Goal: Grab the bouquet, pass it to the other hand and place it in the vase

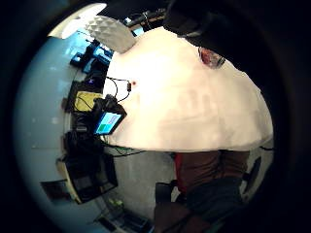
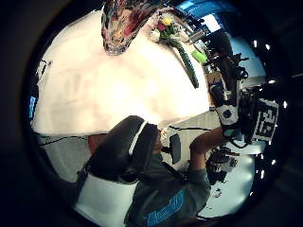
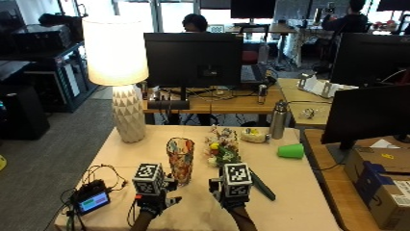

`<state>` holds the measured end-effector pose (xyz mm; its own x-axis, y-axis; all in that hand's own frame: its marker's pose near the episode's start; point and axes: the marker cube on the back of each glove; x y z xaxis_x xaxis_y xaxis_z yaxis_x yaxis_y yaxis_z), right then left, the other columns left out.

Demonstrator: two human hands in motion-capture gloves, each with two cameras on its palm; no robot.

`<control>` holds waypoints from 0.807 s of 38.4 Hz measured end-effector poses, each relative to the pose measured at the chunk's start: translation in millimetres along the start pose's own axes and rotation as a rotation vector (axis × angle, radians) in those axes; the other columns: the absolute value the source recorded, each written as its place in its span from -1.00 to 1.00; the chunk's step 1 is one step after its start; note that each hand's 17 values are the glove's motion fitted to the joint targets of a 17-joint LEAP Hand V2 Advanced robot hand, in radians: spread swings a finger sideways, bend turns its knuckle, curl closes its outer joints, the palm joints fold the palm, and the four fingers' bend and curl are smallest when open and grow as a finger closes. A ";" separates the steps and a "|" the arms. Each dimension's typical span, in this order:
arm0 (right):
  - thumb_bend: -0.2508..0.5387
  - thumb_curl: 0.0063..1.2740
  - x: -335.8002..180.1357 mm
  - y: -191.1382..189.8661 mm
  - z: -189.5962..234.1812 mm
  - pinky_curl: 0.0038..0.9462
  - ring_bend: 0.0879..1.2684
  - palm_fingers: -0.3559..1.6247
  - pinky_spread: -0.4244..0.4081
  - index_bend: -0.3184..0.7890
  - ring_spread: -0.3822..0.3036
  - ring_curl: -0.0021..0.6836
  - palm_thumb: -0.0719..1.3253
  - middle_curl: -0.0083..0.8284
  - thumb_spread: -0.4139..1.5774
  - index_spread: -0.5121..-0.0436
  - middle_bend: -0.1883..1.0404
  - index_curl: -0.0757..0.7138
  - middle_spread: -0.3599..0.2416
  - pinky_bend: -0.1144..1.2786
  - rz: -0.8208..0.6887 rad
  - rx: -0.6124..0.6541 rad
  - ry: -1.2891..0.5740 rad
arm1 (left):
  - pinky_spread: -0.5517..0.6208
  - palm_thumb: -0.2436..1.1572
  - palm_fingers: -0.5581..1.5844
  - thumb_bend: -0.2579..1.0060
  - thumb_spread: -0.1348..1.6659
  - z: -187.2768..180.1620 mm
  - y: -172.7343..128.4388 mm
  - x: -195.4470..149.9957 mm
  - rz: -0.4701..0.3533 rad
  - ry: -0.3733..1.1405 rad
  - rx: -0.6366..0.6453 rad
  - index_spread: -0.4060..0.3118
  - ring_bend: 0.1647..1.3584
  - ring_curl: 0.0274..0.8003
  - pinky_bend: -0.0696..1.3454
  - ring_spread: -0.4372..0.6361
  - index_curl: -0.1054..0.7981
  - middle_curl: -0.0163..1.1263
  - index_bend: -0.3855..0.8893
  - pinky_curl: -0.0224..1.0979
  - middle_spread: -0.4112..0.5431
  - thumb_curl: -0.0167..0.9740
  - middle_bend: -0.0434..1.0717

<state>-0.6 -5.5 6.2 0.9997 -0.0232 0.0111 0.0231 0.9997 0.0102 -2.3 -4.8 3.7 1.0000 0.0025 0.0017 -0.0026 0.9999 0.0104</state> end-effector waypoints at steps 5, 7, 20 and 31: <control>0.39 -0.81 -3.1 -3.9 2.8 -0.70 -0.61 -0.25 0.61 -0.17 0.46 -0.66 -0.22 -0.69 0.11 0.15 -0.26 -0.57 0.33 -0.27 -0.017 0.008 -0.006 | 0.47 -0.46 -0.13 -0.53 -0.19 -0.1 -0.6 -0.8 -0.001 0.003 -0.008 -0.05 -0.44 -0.68 -0.31 0.18 -0.63 -0.79 -0.22 -0.70 0.07 -0.81 -0.58; 0.39 -0.78 -4.5 -7.6 5.4 -0.66 -0.60 -0.26 0.67 -0.17 0.50 -0.60 -0.21 -0.64 0.21 0.05 -0.25 -0.52 0.34 -0.26 -0.024 0.018 -0.008 | 0.53 -0.45 -0.15 -0.55 -0.11 -2.8 0.6 0.7 0.000 0.013 -0.012 -0.06 -0.41 -0.62 -0.30 0.22 -0.59 -0.75 -0.21 -0.66 0.09 -0.78 -0.58; 0.24 -0.65 -8.1 -6.4 5.8 -0.51 -0.57 -0.30 0.85 -0.18 0.63 -0.44 -0.15 -0.43 0.52 -0.22 -0.25 -0.36 0.38 -0.25 -0.040 0.016 -0.014 | 0.70 -0.44 -0.20 -0.63 0.13 -3.7 1.2 3.1 0.003 0.017 -0.036 -0.11 -0.33 -0.50 -0.26 0.33 -0.42 -0.61 -0.19 -0.55 0.15 -0.62 -0.58; 0.09 -0.58 -4.4 -4.5 5.3 -0.44 -0.55 -0.33 0.88 -0.18 0.66 -0.35 -0.12 -0.32 0.60 -0.27 -0.26 -0.29 0.38 -0.25 -0.033 0.019 -0.019 | 0.73 -0.45 -0.21 -0.63 0.18 -6.5 1.4 5.7 0.006 0.018 -0.036 -0.12 -0.30 -0.44 -0.25 0.35 -0.34 -0.53 -0.19 -0.49 0.16 -0.54 -0.58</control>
<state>-5.2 -10.0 11.3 0.9980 -0.0562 0.0294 0.0553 0.9980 0.0301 3.3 -3.4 -2.8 0.9998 0.0082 -0.0160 -0.0087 0.9996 -0.0255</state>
